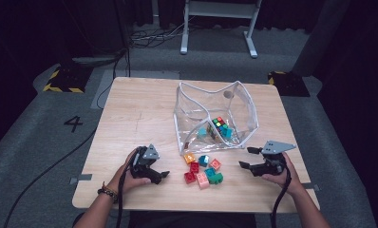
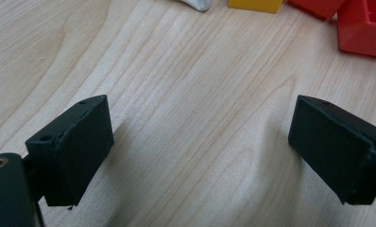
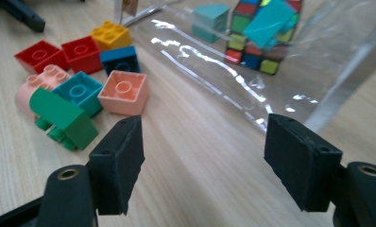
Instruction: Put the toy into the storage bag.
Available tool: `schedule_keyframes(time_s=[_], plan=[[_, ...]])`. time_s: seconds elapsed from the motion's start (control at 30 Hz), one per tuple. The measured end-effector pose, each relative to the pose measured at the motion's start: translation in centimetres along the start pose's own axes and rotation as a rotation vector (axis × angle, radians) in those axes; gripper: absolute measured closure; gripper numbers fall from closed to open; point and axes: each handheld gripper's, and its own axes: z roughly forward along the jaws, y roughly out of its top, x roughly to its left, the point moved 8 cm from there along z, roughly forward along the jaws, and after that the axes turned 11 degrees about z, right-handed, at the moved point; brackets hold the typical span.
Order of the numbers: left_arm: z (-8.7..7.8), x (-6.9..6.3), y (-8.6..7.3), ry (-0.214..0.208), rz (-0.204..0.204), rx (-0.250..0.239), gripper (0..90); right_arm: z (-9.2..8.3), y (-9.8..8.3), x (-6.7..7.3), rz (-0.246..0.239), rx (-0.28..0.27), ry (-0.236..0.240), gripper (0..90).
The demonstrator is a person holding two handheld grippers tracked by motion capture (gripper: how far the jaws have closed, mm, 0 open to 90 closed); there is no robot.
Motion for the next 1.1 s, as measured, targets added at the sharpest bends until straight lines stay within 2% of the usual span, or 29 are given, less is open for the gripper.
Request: schedule_keyframes(time_s=[0.07,0.1,0.17,0.23,0.3,0.43,0.63,0.67,0.73,0.8,0.83,0.87,1.0,1.1], plan=[[0.0,0.0,0.0,-0.001,-0.001,-0.001,7.5,0.7,-0.3,0.5,-0.003,0.007,0.018,29.9],[0.0,0.0,0.0,-0.001,-0.002,0.000,7.5,1.3,-0.7,1.2,-0.005,0.020,0.049,30.1],[0.0,-0.1,0.0,0.002,-0.009,0.000,7.6,1.6,-0.8,1.5,-0.011,0.026,0.065,30.1],[0.0,-0.1,-0.1,0.000,-0.009,0.002,7.5,2.2,-1.2,2.5,-0.012,0.044,0.100,30.1],[0.0,-0.1,-0.1,0.001,-0.011,0.001,7.5,2.7,-1.5,3.5,-0.054,0.069,0.118,30.0],[0.0,-0.1,0.0,0.000,-0.011,0.000,7.5,3.3,-1.7,5.2,-0.099,0.089,0.175,29.9],[0.0,-0.1,-0.1,0.001,-0.011,0.001,7.5,4.1,-2.0,6.9,-0.133,0.119,0.207,29.3],[0.0,-0.1,-0.1,0.001,-0.011,0.001,7.5,4.4,-2.1,7.2,-0.152,0.122,0.217,29.0],[0.0,-0.1,-0.1,0.001,-0.008,0.003,7.5,4.6,-2.2,7.4,-0.144,0.131,0.220,29.4],[0.0,-0.1,-0.1,0.001,-0.009,0.003,7.5,5.0,-2.3,7.6,-0.172,0.151,0.212,30.5],[-0.1,-0.1,-0.1,0.002,-0.008,0.003,7.5,5.4,-2.5,8.1,-0.176,0.164,0.213,32.3],[-0.1,-0.1,-0.1,0.002,-0.008,0.003,7.6,5.6,-2.5,8.2,-0.195,0.162,0.216,33.9],[0.0,-0.1,-0.1,0.001,-0.009,0.002,7.5,6.1,-2.6,8.7,-0.213,0.175,0.229,38.1],[0.0,-0.1,-0.1,0.001,-0.011,0.001,7.5,6.1,-2.5,8.9,-0.229,0.173,0.241,50.4]])
